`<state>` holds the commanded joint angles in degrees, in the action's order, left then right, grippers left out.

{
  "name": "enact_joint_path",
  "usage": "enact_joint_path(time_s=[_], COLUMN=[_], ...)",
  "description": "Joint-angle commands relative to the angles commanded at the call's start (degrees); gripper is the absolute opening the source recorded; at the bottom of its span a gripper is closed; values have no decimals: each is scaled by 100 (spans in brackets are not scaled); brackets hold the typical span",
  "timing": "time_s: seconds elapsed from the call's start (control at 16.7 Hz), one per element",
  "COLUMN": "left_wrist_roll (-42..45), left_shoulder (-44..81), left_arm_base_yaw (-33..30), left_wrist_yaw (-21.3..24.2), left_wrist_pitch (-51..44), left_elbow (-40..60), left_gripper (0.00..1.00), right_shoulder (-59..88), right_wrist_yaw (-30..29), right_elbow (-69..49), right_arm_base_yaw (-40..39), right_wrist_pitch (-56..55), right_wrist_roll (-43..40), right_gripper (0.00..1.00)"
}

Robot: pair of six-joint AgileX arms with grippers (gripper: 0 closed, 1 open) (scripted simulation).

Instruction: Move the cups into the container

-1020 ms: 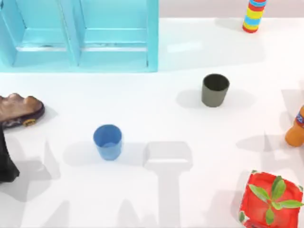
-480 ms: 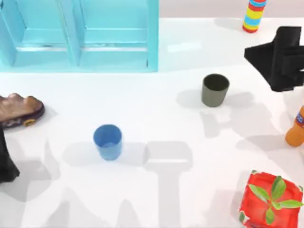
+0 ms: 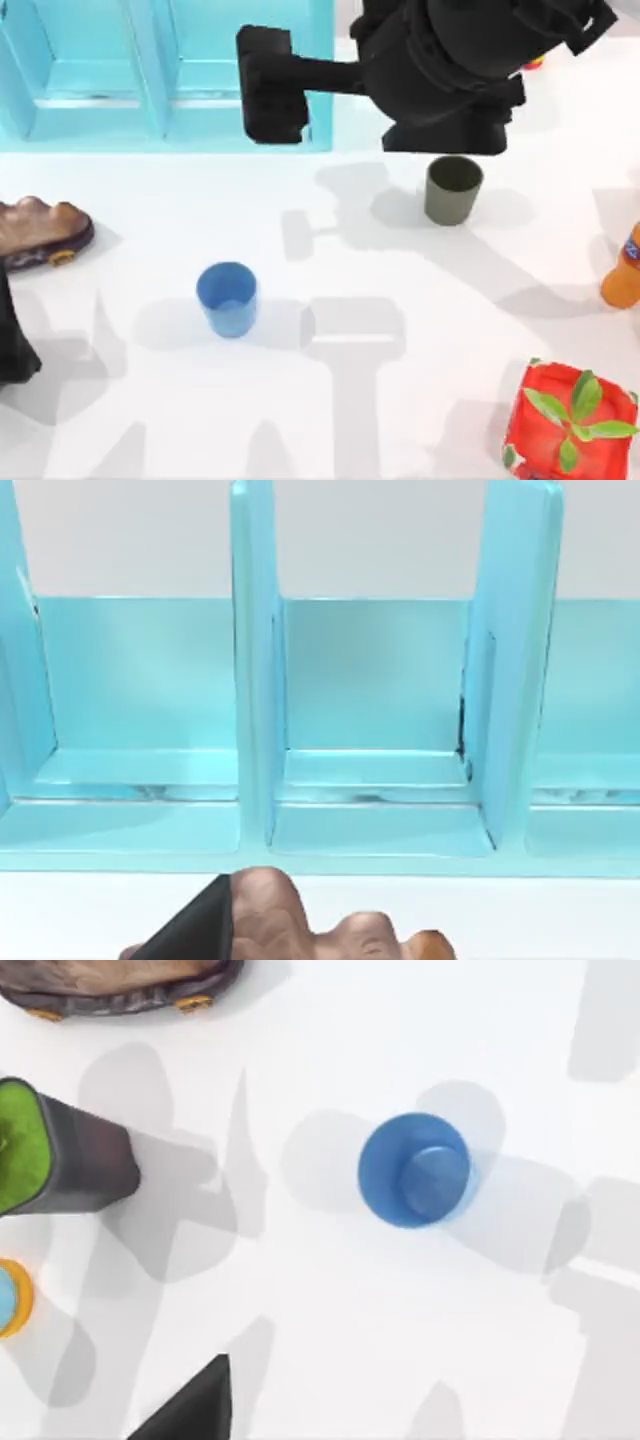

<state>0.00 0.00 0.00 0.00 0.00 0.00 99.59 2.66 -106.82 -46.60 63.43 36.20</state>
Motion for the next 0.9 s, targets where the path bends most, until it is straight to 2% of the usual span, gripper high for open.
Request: enact_joint_path(time_s=[0.42, 0.9], left_wrist_roll=[0, 0], left_shoulder=[0, 0], left_arm_base_yaw=[0, 0], left_wrist_yaw=[0, 0], left_wrist_pitch=[0, 0], left_elbow=[0, 0], left_gripper=[100, 100], right_shoulder=[2594, 4044], right_wrist_yaw=[-581, -1158], right_elbow=[-2348, -3484], right_arm_base_yaw=[-596, -696], right_wrist_pitch=[1377, 2044], right_wrist_roll=[1086, 1740], right_gripper=[100, 100])
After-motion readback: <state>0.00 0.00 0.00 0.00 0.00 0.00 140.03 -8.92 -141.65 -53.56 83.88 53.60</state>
